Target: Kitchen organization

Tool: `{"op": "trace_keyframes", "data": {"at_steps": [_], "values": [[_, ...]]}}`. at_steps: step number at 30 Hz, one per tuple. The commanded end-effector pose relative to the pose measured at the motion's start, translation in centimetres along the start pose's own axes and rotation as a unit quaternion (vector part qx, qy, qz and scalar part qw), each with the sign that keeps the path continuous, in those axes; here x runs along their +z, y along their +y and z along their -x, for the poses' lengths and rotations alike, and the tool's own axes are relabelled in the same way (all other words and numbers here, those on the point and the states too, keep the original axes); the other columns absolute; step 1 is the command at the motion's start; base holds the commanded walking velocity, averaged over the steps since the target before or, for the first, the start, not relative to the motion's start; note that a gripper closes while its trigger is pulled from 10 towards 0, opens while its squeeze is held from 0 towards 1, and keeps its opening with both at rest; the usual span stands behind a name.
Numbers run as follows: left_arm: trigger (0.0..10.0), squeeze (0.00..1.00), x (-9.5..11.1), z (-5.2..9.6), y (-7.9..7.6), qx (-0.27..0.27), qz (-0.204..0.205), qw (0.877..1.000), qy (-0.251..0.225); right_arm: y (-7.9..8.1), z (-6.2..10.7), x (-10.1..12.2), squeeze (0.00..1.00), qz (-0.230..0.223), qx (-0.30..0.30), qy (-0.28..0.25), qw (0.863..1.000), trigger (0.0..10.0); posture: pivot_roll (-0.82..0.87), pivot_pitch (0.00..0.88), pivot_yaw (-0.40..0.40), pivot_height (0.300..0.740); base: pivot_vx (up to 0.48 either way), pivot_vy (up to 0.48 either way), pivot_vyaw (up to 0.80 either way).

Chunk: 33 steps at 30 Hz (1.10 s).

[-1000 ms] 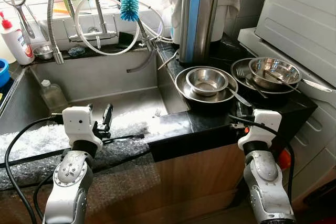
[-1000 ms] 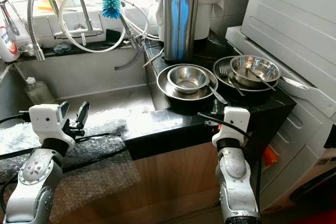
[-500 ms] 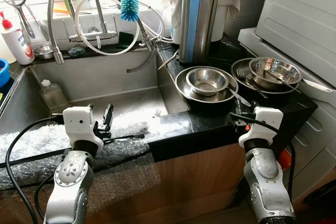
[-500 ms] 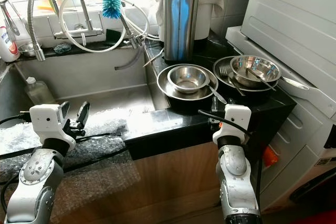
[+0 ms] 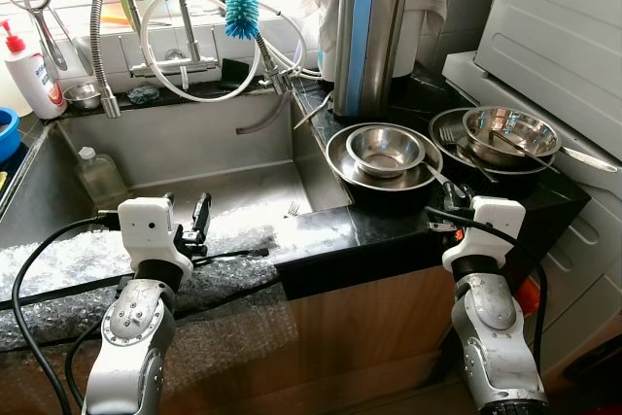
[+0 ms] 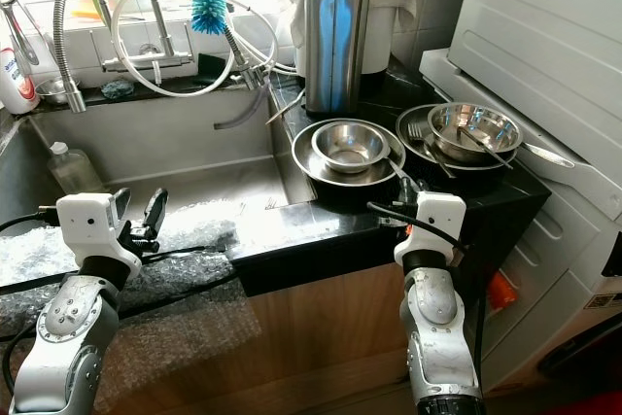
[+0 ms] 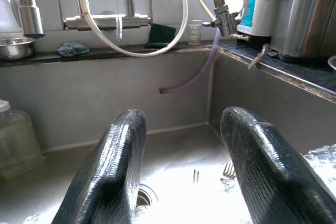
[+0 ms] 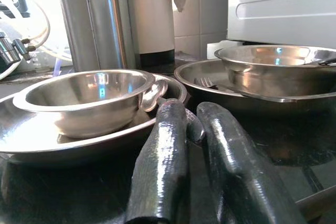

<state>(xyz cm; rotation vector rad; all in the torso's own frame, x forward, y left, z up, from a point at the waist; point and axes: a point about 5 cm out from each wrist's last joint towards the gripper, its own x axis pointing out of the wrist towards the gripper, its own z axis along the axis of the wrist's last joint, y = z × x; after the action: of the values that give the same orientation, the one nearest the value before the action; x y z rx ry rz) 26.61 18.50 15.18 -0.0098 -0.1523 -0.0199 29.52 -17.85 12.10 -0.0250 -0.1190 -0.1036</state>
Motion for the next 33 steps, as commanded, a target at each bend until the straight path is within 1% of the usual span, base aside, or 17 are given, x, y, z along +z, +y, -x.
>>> {"op": "trace_keyframes", "data": {"at_steps": [1,15,19,20,24,25,26,27,30,33], "values": [[10.0,0.0,-0.1,-0.2,-0.1,0.0,-0.005,1.0,0.003,-0.1,-0.3,0.5,0.0,-0.003,-0.005,-0.01,1.0,0.0,-0.15,0.0,0.01,0.74,0.0,0.0,0.0],[10.0,0.0,-0.1,-0.2,-0.1,-0.001,-0.004,1.0,0.002,-0.5,-0.7,1.7,0.0,0.005,-0.026,-0.038,0.999,0.0,-0.14,0.0,0.009,0.74,0.0,0.0,0.0],[10.0,0.0,-0.1,-0.2,-0.2,-0.001,-0.004,1.0,0.002,-0.2,-0.8,2.1,0.0,0.006,-0.014,-0.049,0.999,0.0,-0.14,0.0,0.007,0.74,0.0,0.0,0.0],[10.0,0.0,-0.1,-0.2,-0.2,0.0,-0.004,1.0,0.001,0.2,-0.8,2.5,0.0,0.013,0.001,-0.061,0.998,0.0,-0.14,0.0,0.007,0.74,0.0,0.0,0.0],[10.0,0.0,-0.1,-0.2,-0.2,0.001,-0.004,1.0,0.0,0.6,-0.9,3.1,0.0,0.009,0.013,-0.075,0.997,0.0,-0.14,0.0,0.006,0.74,0.0,0.0,0.0],[10.0,0.0,-0.1,-0.2,-0.2,0.001,-0.004,1.0,-0.001,0.7,-0.9,3.4,0.0,0.006,0.017,-0.081,0.997,7.8,-0.14,0.0,0.006,0.74,0.0,0.0,0.0],[10.0,0.0,-0.1,-0.2,-0.2,0.001,-0.004,1.0,-0.001,0.7,-0.9,3.4,0.0,0.006,0.017,-0.081,0.997,7.8,-0.14,0.0,0.006,0.74,0.0,0.0,0.0],[10.0,0.0,0.0,-0.3,-0.2,0.001,-0.003,1.0,-0.002,0.9,-1.0,4.0,0.0,0.002,0.022,-0.094,0.995,10.0,-0.14,0.0,0.005,0.74,0.0,0.0,0.0],[10.0,0.0,0.1,-0.4,-0.4,0.001,-0.001,1.0,-0.005,1.4,-1.3,6.1,0.0,-0.009,0.043,-0.133,0.99,10.0,-0.15,0.0,0.004,0.74,0.0,0.0,0.0],[10.0,0.0,0.1,-0.5,-0.5,-0.001,0.0,1.0,-0.007,2.1,-1.5,7.7,0.0,-0.019,0.064,-0.159,0.985,10.0,-0.15,0.0,0.004,0.74,0.0,0.0,0.0]]}}
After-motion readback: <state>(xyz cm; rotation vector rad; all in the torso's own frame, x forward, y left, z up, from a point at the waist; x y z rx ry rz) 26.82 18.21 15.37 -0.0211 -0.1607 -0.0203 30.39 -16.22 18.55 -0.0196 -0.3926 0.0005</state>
